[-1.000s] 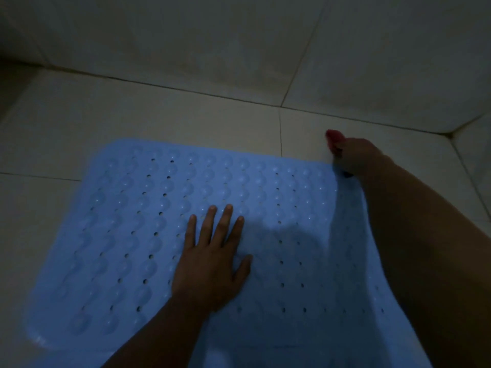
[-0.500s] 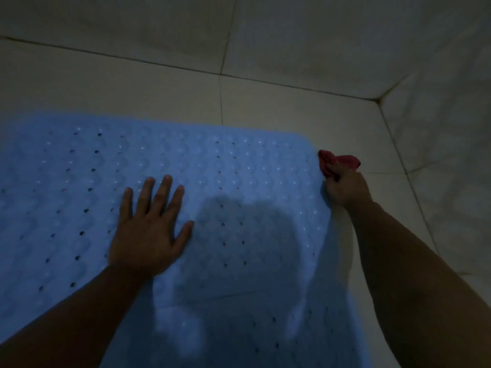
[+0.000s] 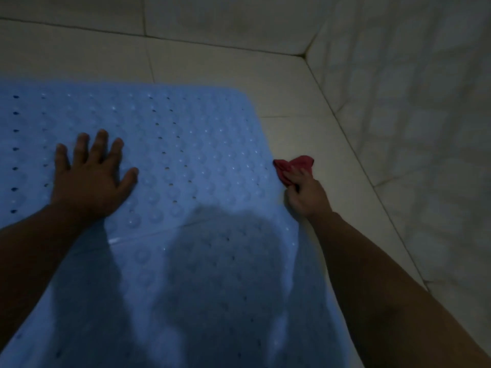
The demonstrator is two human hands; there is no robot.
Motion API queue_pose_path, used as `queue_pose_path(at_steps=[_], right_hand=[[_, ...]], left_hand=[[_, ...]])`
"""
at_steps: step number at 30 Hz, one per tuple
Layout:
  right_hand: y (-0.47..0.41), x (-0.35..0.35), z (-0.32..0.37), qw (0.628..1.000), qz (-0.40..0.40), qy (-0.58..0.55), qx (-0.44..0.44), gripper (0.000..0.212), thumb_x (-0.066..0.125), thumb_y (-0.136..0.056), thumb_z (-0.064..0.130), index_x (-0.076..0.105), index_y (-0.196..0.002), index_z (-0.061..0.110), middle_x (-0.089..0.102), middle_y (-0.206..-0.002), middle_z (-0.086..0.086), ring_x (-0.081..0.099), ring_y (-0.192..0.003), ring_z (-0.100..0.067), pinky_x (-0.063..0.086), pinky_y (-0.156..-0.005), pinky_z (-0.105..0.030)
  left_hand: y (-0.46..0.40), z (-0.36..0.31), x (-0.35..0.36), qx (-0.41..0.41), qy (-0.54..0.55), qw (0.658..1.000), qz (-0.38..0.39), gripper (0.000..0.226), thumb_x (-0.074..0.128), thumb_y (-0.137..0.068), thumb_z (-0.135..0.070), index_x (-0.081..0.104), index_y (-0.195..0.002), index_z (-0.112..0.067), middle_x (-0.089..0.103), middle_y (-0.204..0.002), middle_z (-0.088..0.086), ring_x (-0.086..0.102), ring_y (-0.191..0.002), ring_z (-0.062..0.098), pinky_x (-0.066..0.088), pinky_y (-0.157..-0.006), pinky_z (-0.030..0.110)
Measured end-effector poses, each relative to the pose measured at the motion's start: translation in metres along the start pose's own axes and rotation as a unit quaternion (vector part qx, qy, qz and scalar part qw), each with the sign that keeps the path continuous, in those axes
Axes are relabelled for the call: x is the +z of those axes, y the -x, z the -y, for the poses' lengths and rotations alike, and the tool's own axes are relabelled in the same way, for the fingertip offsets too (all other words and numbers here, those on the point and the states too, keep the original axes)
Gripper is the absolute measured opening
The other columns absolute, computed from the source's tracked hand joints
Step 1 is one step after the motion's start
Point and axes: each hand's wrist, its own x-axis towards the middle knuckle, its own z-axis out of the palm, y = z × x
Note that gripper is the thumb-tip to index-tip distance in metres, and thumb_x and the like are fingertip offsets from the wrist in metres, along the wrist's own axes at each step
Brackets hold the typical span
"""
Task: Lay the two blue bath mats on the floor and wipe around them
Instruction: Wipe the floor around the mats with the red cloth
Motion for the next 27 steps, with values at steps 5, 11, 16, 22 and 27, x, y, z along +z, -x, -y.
queue_pose_path(at_steps=[5,11,16,22,27], right_hand=[[0.047,-0.005,-0.022,0.996,0.055,0.028,-0.057,0.068,0.035,-0.085,0.026,0.051,-0.150,0.034,0.045,-0.158,0.016,0.039,-0.146,-0.025,0.031,-0.124,-0.043],[0.077,-0.009,-0.039,0.995,0.078,0.032,-0.057,0.069,0.034,-0.084,0.029,0.049,-0.151,0.038,0.043,-0.159,0.017,0.040,-0.146,-0.023,0.035,-0.121,-0.044],[0.146,-0.008,-0.072,0.997,0.040,0.017,0.062,0.070,0.034,-0.081,0.035,0.053,-0.148,0.037,0.046,-0.159,0.008,0.033,-0.151,-0.019,0.035,-0.122,-0.042],[0.277,0.005,-0.089,0.992,-0.009,-0.038,0.120,0.069,0.036,-0.087,0.026,0.043,-0.156,0.027,0.039,-0.163,0.005,0.031,-0.151,-0.032,0.021,-0.127,-0.052],[0.377,0.032,-0.077,0.975,0.005,-0.071,0.209,0.071,0.032,-0.097,0.034,0.020,-0.164,0.015,0.017,-0.170,-0.005,0.015,-0.157,-0.030,0.015,-0.127,-0.057]], left_hand=[[-0.004,-0.003,-0.004,-0.017,-0.026,0.998,0.055,0.086,0.017,-0.095,-0.078,0.011,-0.165,-0.028,0.000,-0.174,0.004,0.002,-0.159,0.036,0.004,-0.122,0.065],[-0.020,-0.003,-0.015,-0.025,-0.065,0.994,0.080,0.082,0.035,-0.099,-0.068,0.021,-0.163,-0.018,0.008,-0.173,0.014,0.005,-0.157,0.045,0.007,-0.121,0.071],[0.032,-0.051,-0.015,0.046,-0.004,0.999,0.009,0.073,0.038,-0.098,-0.060,0.041,-0.152,-0.012,0.033,-0.162,0.022,0.019,-0.152,0.049,0.016,-0.117,0.072],[0.153,-0.112,-0.022,0.184,0.010,0.982,0.032,0.063,0.044,-0.088,-0.060,0.067,-0.126,-0.015,0.056,-0.143,0.019,0.045,-0.137,0.046,0.033,-0.108,0.057],[0.266,-0.124,-0.040,0.160,0.033,0.981,0.101,0.056,0.045,-0.084,-0.056,0.071,-0.116,-0.018,0.059,-0.134,0.017,0.052,-0.121,0.043,0.041,-0.095,0.053]])
